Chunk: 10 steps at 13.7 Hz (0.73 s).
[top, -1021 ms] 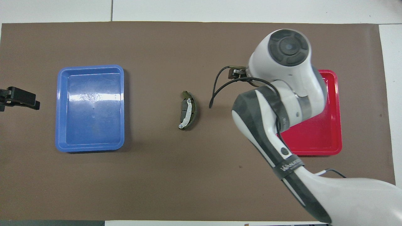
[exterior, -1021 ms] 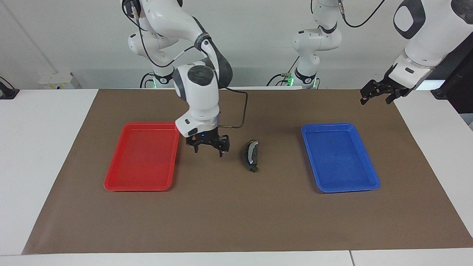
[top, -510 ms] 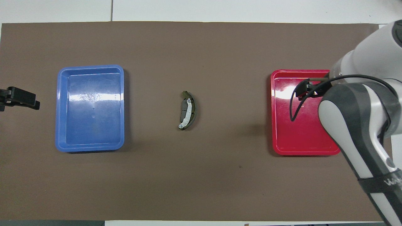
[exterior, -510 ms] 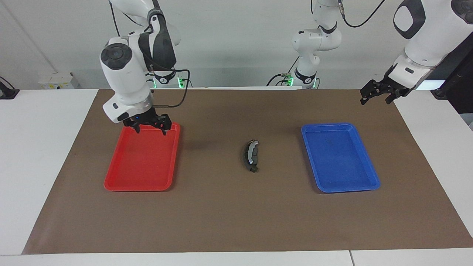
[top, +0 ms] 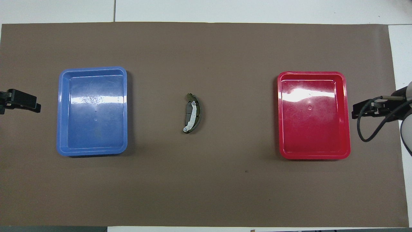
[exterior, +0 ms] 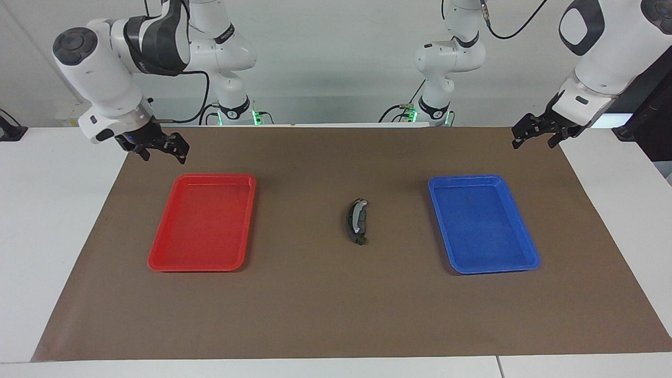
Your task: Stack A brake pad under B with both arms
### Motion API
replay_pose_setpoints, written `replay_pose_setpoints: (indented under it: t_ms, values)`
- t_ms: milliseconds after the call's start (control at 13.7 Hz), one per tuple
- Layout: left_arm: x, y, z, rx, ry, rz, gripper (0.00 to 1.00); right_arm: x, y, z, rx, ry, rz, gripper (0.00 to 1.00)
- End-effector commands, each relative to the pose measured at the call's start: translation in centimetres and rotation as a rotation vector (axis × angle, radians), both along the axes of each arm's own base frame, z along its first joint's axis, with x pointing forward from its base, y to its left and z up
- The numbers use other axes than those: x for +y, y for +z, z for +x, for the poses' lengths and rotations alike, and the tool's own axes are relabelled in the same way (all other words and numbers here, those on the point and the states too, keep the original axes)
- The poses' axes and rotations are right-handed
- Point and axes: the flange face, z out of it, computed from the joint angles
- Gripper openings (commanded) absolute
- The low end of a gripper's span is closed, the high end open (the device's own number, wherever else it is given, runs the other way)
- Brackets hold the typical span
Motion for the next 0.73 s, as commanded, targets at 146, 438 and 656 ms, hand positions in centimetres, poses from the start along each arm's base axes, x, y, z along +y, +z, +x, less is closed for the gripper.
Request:
replay_pose_setpoints:
  t_ms: [146,438,656]
  values:
    - [0.3,-0.1,-0.3,0.008,-0.003,0.013,1.0,1.3,8.3,1.8,-0.005,0.011,0.029,1.0]
    - [0.3,-0.1,-0.3,0.006,-0.003,0.013,1.0,1.7,7.5,1.3,0.013,0.019,0.031,0.99]
    - [0.3,-0.1,-0.3,0.006,-0.003,0.013,1.0,1.6,7.4,1.6,-0.017,0.031,0.031,1.0]
